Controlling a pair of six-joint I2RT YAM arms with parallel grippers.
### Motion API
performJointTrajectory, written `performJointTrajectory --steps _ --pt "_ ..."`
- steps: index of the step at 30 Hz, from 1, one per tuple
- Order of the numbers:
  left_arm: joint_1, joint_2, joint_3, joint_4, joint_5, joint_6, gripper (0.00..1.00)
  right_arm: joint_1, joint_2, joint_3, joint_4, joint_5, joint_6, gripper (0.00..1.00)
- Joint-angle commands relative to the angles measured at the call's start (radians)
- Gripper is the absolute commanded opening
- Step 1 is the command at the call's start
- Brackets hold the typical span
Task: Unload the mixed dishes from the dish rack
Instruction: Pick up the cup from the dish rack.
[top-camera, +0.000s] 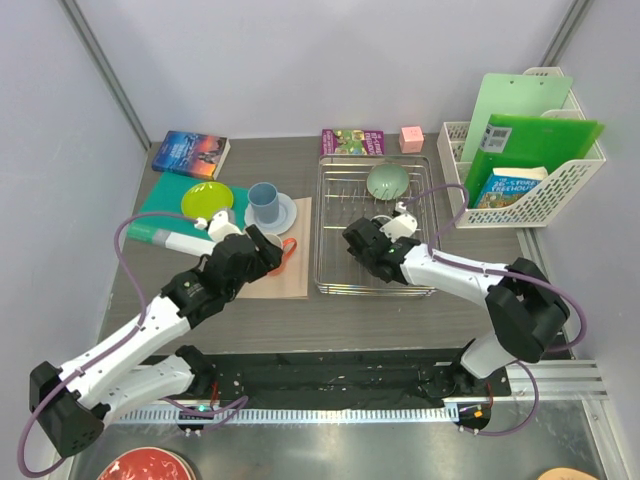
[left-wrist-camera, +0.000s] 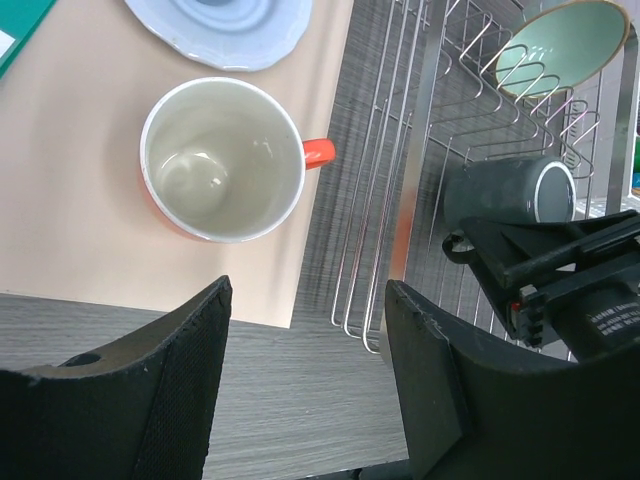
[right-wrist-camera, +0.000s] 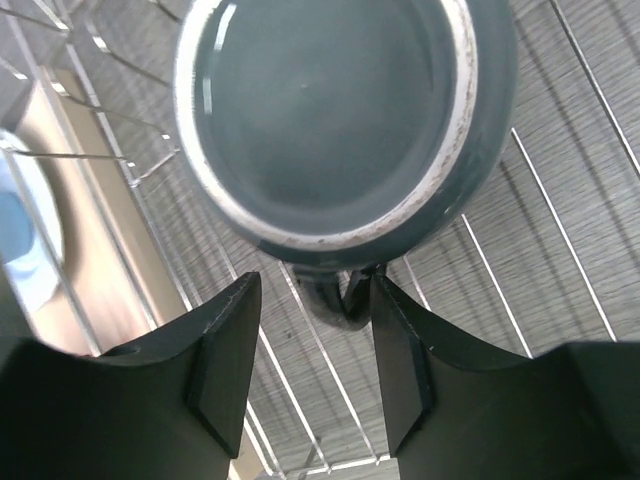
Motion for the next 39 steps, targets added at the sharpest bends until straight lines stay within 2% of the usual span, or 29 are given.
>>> performJointTrajectory --steps 1,8,11,14,21,26,30,33,34,39 --pt "-0.003 -0.021 -0.009 0.031 -0.031 -0.019 0.63 0.004 0.041 0.037 -0.009 0.078 0.038 0.52" --pt "-0.003 -0.023 -0.018 0.03 -0.034 -0.022 0.63 0.004 0.078 0.029 -0.026 0.101 0.048 0.46" --pt "-0.003 -0.018 -0.018 0.03 -0.032 -0.022 0.63 0.004 0.078 0.027 -0.03 0.113 0.041 0.4" --pt "-0.003 -0.015 -0.018 0.03 -0.032 -0.022 0.63 0.002 0.073 0.029 -0.035 0.122 0.032 0.32" --pt "-0.003 -0.01 -0.018 0.031 -0.028 -0.024 0.63 0.016 0.045 0.032 -0.063 0.148 0.02 0.01" --pt "-0.003 -0.009 -0.018 0.031 -0.025 -0.023 0.63 0.041 0.012 0.053 -0.1 0.17 -0.033 0.01" --pt "-0.003 -0.007 -0.016 0.033 -0.023 -0.015 0.62 0.087 -0.054 0.095 -0.112 0.176 -0.239 0.01" --pt "-0.003 -0.004 -0.012 0.036 -0.022 -0.004 0.61 0.13 -0.18 0.083 -0.066 0.196 -0.339 0.01" --pt "-0.002 -0.004 -0.009 0.04 -0.02 0.007 0.61 0.13 -0.254 0.072 -0.022 0.152 -0.419 0.01" --pt "-0.002 -0.001 0.048 0.042 -0.035 0.062 0.61 0.128 -0.464 0.026 0.031 0.138 -0.547 0.01"
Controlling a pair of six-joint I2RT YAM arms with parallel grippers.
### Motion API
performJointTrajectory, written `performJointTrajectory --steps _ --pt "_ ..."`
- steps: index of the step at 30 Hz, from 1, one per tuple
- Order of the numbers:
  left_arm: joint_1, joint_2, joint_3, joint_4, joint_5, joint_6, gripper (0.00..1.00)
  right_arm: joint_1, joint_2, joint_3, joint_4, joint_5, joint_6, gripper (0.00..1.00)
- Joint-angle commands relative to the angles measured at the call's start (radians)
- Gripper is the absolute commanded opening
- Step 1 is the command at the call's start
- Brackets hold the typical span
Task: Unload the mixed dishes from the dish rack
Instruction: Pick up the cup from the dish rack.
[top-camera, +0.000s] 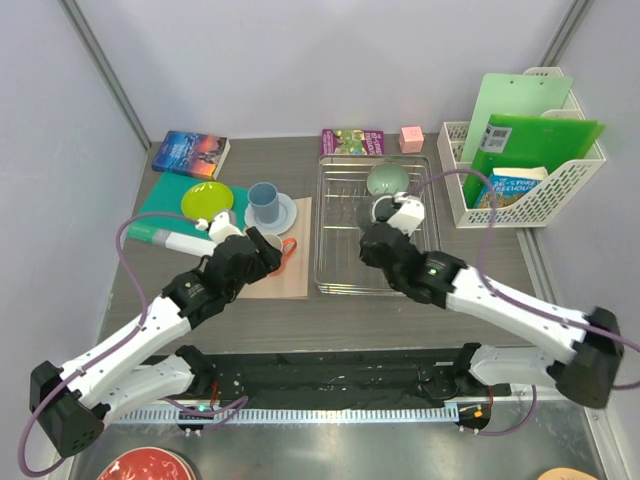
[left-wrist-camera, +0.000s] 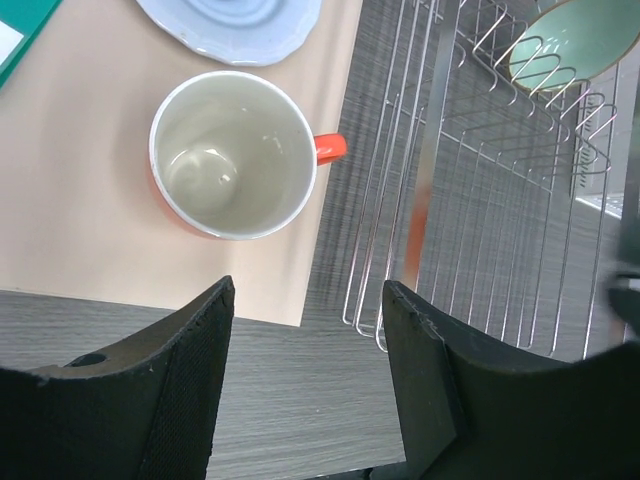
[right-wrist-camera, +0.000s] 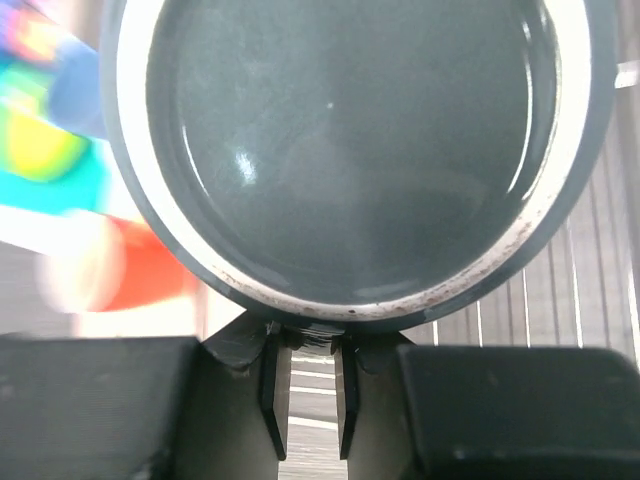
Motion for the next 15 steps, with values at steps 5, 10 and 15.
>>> performJointTrajectory --steps 5,10,15 --pt "0.0 -0.021 0.101 0.095 -0.012 0.147 0.63 -0.016 -0.357 -0.068 0.197 -0.041 -0.224 0.01" --pt "0.015 -0.088 0.055 0.367 0.252 0.187 0.91 -0.033 -0.455 -0.2 0.425 -0.245 -0.224 0.01" --pt "0.049 -0.11 -0.033 0.667 0.503 0.09 1.0 -0.053 -0.46 -0.279 0.597 -0.433 -0.19 0.01"
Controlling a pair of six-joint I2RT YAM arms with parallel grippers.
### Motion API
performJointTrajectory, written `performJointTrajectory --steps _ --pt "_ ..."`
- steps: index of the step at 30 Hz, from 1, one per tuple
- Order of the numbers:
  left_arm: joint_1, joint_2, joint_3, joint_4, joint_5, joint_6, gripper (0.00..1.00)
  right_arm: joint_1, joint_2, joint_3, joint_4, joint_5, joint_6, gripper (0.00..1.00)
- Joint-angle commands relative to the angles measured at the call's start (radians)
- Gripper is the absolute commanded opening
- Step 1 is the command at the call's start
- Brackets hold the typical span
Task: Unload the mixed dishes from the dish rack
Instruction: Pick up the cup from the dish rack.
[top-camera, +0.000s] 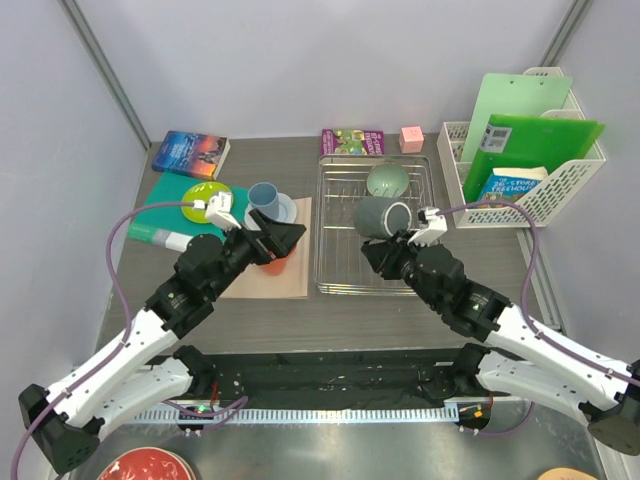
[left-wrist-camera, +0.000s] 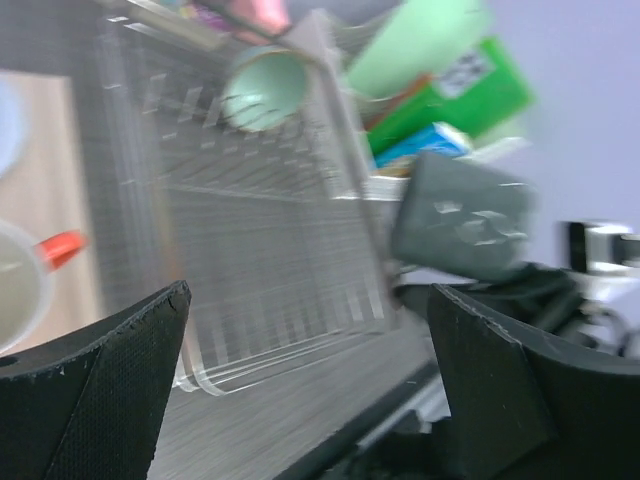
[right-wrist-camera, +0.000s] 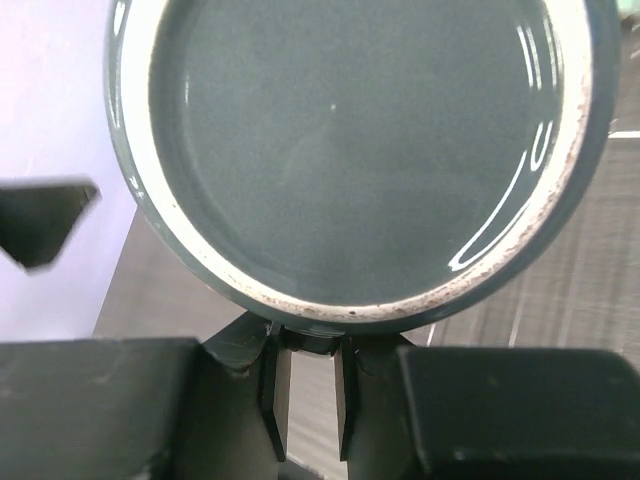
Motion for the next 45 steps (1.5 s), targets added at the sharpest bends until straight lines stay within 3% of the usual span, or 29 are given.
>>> performJointTrajectory --steps 1,11,21,25,29,37,39,40,42,43,45 --pt "0.026 0.009 -0.037 0.378 0.304 -0.044 1.0 -0.026 -0.012 -0.027 0.317 -0.224 0.002 0.01" --pt "0.033 0.169 -0.043 0.652 0.549 -0.127 0.98 -0.078 0.066 -0.099 0.603 -0.508 0.117 0.01" --pt "0.041 0.221 -0.041 0.706 0.553 -0.153 0.96 -0.089 0.075 -0.119 0.667 -0.581 0.15 0.01" --pt "0.042 0.235 -0.047 0.757 0.573 -0.17 0.9 -0.102 0.081 -0.137 0.715 -0.624 0.186 0.01" --pt "0.041 0.258 -0.058 0.818 0.604 -0.202 0.71 -0.107 0.084 -0.151 0.744 -0.644 0.207 0.01" --pt "0.044 0.339 -0.061 0.936 0.691 -0.287 0.56 -0.109 0.129 -0.151 0.786 -0.699 0.233 0.01" --pt "0.042 0.361 -0.058 0.961 0.71 -0.299 0.43 -0.11 0.134 -0.145 0.781 -0.706 0.233 0.01" --pt "0.044 0.367 -0.057 0.964 0.714 -0.304 0.3 -0.109 0.138 -0.143 0.767 -0.706 0.226 0.01" --pt "0.044 0.373 -0.052 0.96 0.719 -0.301 0.16 -0.109 0.135 -0.133 0.746 -0.701 0.215 0.01" --pt "0.042 0.371 -0.046 0.95 0.721 -0.301 0.02 -0.109 0.131 -0.128 0.708 -0.687 0.198 0.01" --pt "0.045 0.367 -0.035 0.886 0.719 -0.281 0.0 -0.11 0.117 -0.098 0.64 -0.661 0.171 0.04"
